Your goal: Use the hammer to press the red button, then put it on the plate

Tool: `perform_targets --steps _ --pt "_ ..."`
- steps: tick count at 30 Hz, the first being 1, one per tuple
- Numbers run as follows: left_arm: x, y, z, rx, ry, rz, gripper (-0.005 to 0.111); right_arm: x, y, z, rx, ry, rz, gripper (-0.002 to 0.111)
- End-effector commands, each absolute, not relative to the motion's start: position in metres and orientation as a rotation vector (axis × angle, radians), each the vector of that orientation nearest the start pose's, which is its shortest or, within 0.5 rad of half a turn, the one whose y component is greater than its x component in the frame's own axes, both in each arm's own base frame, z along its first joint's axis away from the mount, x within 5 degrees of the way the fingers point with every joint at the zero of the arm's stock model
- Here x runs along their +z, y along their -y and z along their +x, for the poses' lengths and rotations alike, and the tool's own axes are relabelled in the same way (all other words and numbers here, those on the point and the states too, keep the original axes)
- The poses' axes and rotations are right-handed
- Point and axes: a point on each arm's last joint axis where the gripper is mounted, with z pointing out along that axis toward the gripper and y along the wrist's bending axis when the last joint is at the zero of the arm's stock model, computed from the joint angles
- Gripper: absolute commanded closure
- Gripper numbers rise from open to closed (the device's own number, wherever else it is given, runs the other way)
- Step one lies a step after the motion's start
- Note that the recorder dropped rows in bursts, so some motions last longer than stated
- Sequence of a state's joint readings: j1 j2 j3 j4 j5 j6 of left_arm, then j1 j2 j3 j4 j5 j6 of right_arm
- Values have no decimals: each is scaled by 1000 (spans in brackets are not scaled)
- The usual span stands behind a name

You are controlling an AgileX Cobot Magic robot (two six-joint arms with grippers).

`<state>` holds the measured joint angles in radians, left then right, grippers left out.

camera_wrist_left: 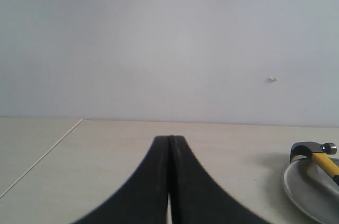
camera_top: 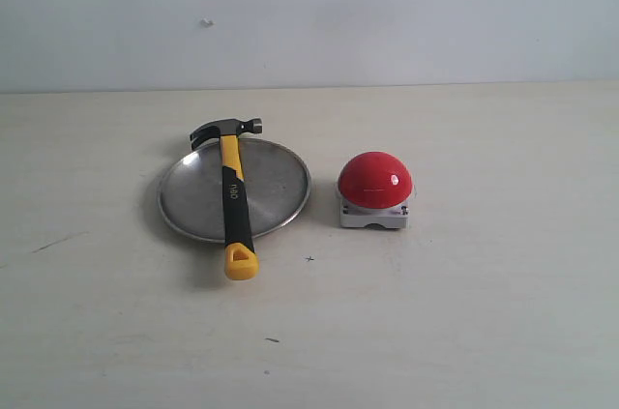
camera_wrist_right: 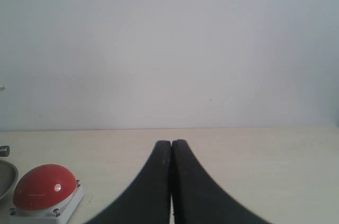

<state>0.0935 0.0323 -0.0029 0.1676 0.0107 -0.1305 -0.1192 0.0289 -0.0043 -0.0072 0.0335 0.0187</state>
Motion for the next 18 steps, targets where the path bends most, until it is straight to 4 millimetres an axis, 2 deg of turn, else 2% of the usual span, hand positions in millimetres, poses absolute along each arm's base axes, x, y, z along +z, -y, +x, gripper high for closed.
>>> perform_targets --steps 1,18 --pt "211 -6 58 111 -1520 -44 107 209 7 58 -95 -1535 100 108" --pt "211 -6 58 111 -1520 -44 107 208 7 58 -90 -1547 105 108"
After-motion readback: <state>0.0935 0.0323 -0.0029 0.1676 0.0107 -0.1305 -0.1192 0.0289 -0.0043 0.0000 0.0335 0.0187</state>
